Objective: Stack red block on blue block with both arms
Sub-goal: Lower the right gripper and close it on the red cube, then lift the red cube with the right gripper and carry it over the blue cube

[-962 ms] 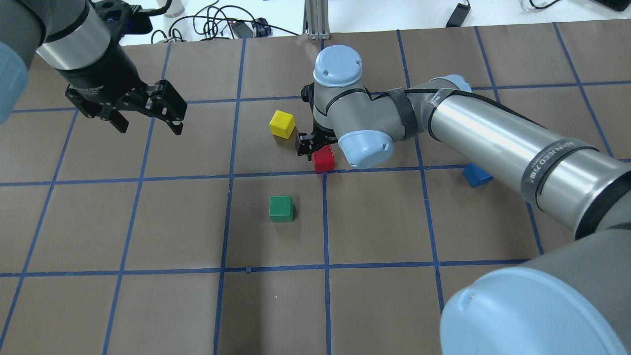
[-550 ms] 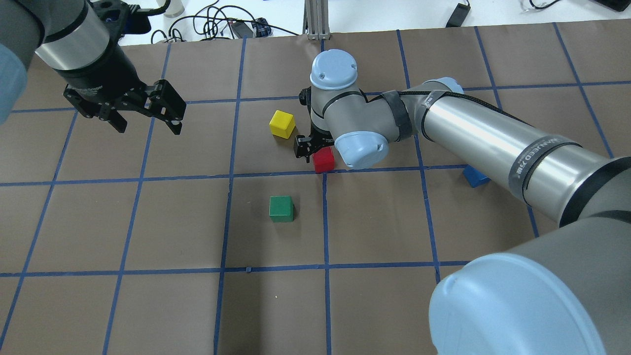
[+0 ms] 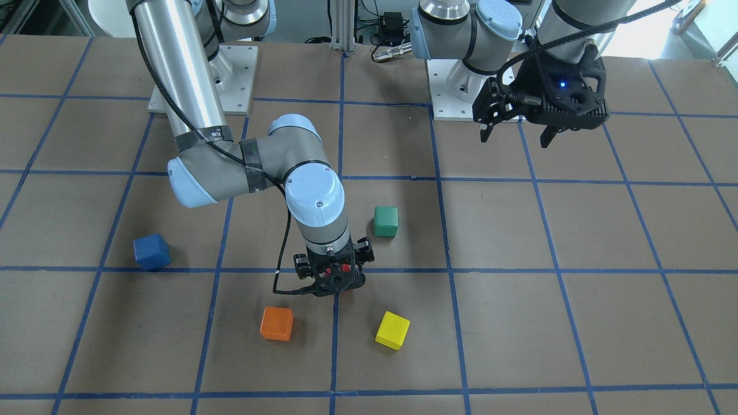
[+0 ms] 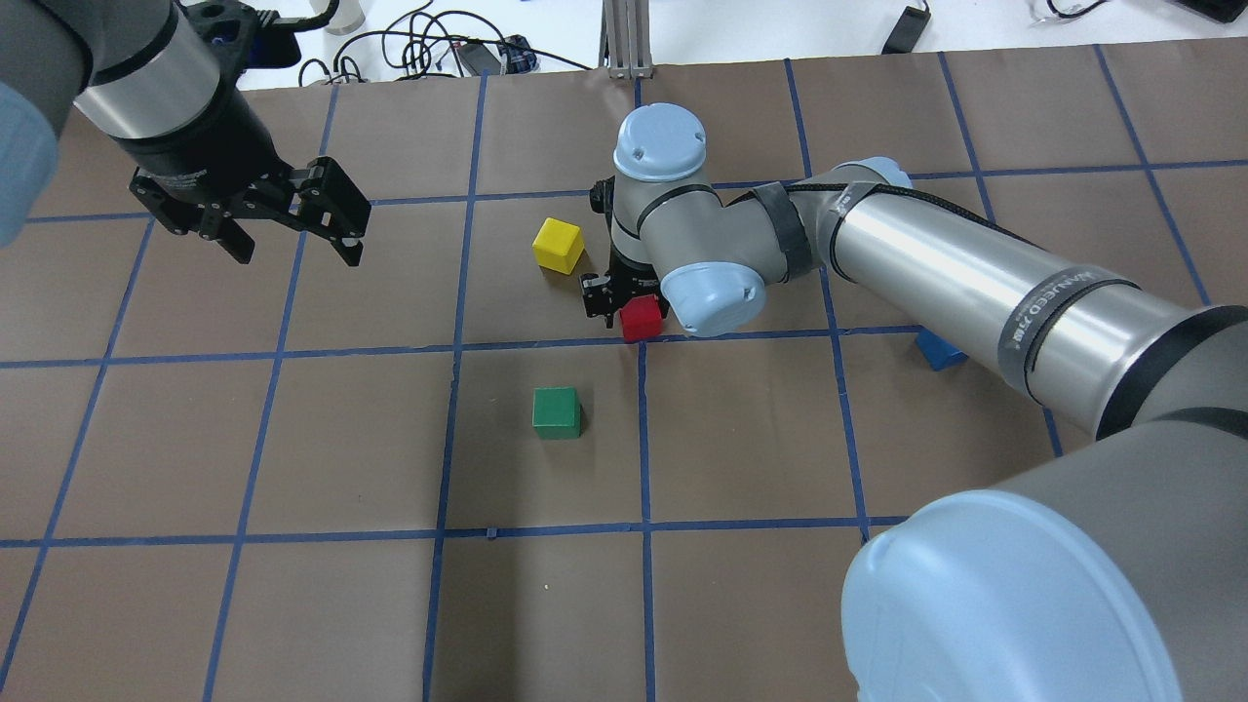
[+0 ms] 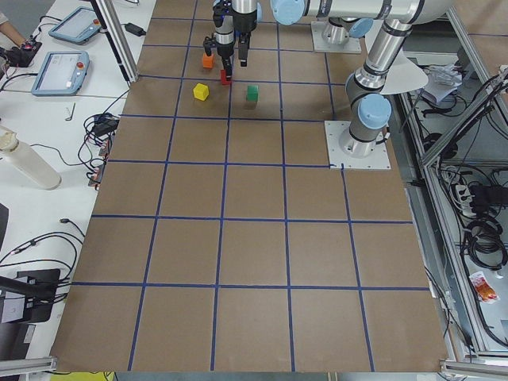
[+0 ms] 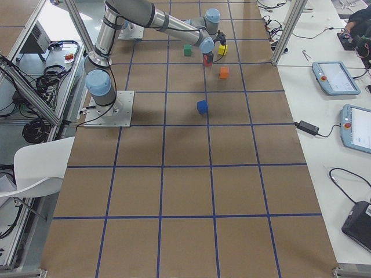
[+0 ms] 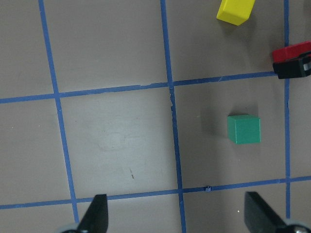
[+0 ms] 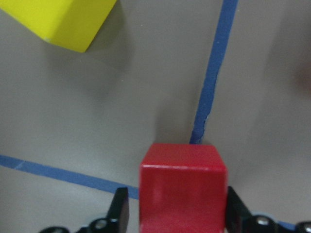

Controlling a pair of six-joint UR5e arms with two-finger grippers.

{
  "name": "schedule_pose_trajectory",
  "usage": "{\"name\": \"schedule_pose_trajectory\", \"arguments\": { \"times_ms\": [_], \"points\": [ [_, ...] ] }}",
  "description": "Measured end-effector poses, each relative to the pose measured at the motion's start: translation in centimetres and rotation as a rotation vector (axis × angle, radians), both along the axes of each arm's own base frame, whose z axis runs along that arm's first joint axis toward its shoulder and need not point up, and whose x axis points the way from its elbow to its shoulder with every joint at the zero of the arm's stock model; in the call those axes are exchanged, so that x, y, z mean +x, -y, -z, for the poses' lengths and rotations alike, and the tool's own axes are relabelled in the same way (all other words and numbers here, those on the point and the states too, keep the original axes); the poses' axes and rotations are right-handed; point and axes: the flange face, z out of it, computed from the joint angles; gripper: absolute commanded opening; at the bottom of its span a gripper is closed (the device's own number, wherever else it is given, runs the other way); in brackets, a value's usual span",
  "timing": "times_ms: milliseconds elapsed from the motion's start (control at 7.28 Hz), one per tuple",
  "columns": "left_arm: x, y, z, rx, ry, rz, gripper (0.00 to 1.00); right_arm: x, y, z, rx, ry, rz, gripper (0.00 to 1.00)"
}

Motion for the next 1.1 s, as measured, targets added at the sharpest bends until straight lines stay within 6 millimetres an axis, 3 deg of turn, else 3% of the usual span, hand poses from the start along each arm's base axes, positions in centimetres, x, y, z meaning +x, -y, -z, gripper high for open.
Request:
{"name": "schedule_pose_trajectory", "arguments": {
  "times_ms": [275,550,824,1099],
  "points": [
    [0.0,0.0,0.0,0.0,0.0,-0.001,1.0,-0.2,-0.1,-0.6,-0.001,-0.007,0.002,0.0],
    [0.0,0.0,0.0,0.0,0.0,-0.001,1.0,-1.9,-0.2,-4.6,-0.009,-0.019,0.017,0.0],
    [0.0,0.0,0.0,0.0,0.0,-0.002,1.0,-7.6,-0.7,-10.6,0.022,-0.058,0.087,0.0],
    [0.0,0.0,0.0,0.001,0.0,-0.002,1.0,-16.5,-1.3,-15.3,0.068,-0.092,0.105,0.0]
  ]
}}
